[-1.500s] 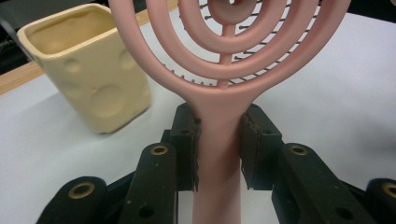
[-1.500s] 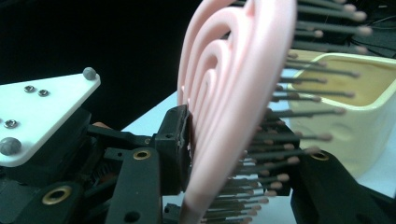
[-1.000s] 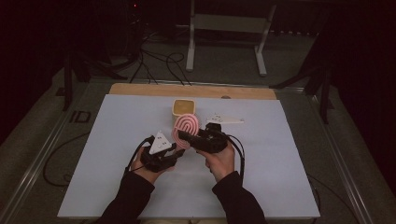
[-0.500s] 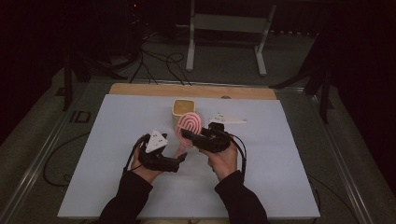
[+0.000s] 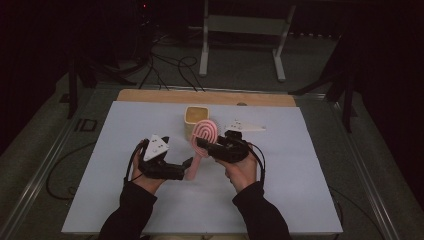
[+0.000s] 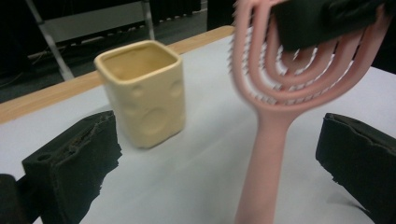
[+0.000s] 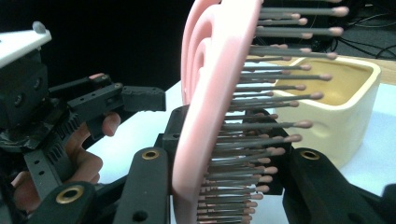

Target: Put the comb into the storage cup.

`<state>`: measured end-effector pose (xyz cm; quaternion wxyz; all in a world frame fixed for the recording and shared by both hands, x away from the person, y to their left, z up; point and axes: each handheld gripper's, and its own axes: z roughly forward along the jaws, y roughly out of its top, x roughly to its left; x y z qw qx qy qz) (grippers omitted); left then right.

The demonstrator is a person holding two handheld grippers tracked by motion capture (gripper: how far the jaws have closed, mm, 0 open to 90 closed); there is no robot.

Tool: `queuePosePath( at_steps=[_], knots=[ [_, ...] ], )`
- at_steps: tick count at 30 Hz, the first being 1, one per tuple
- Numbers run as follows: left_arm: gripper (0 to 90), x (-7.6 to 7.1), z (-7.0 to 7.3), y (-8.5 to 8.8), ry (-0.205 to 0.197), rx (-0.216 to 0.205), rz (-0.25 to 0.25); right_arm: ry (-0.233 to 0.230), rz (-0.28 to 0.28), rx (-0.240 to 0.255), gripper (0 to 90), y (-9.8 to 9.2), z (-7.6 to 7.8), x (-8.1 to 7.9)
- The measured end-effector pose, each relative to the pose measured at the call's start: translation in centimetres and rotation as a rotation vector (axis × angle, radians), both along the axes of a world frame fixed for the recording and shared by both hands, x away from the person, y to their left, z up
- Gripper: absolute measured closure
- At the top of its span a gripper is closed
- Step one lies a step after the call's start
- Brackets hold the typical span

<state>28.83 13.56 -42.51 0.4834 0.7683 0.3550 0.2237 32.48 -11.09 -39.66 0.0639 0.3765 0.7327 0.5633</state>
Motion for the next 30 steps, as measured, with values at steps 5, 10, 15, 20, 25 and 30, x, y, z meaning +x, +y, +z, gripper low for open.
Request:
queuePosePath(
  at_steps=[5, 10, 15, 20, 25, 30],
  knots=[
    [0.1, -0.5, -0.5, 2.0, 0.006, -0.018, 0.031, 0.002, 0.0, 0.002, 63.6, 0.1, 0.3, 0.1],
    [0.1, -0.9, -1.4, 3.7, 0.022, -0.033, 0.066, -0.006, 0.0, 0.011, 63.6, 0.2, 0.4, 0.3],
    [0.1, -1.5, -2.5, 5.0, 0.023, -0.032, 0.088, -0.002, -0.006, 0.026, 63.6, 0.1, 0.8, 0.4],
    [0.1, -2.0, -3.5, 6.0, 0.032, -0.028, 0.112, -0.006, -0.009, 0.029, 63.6, -0.2, 1.2, 0.5],
    [0.1, -2.3, -4.1, 6.4, 0.028, -0.035, 0.115, -0.005, -0.013, 0.035, 63.6, -0.3, 1.4, 0.7],
    [0.2, -3.3, -5.2, 7.1, 0.02, -0.02, 0.106, 0.0, -0.021, 0.037, 63.6, -0.2, 1.5, 0.9]
  ],
)
